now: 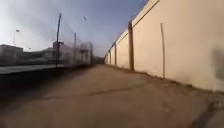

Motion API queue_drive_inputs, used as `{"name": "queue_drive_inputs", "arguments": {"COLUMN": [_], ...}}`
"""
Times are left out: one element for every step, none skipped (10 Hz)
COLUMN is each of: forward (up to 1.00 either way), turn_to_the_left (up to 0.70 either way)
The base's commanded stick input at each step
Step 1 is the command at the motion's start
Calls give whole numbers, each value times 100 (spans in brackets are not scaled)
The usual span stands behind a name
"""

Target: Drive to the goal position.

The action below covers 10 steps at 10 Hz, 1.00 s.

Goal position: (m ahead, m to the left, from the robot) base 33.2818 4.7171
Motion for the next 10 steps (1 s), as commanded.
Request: {"name": "queue_drive_inputs", "arguments": {"forward": [100,100,100,100,100,100,100,100,100,100], "turn_to_the_left": [0,0,0,0,0,0,0,0,0,0]}}
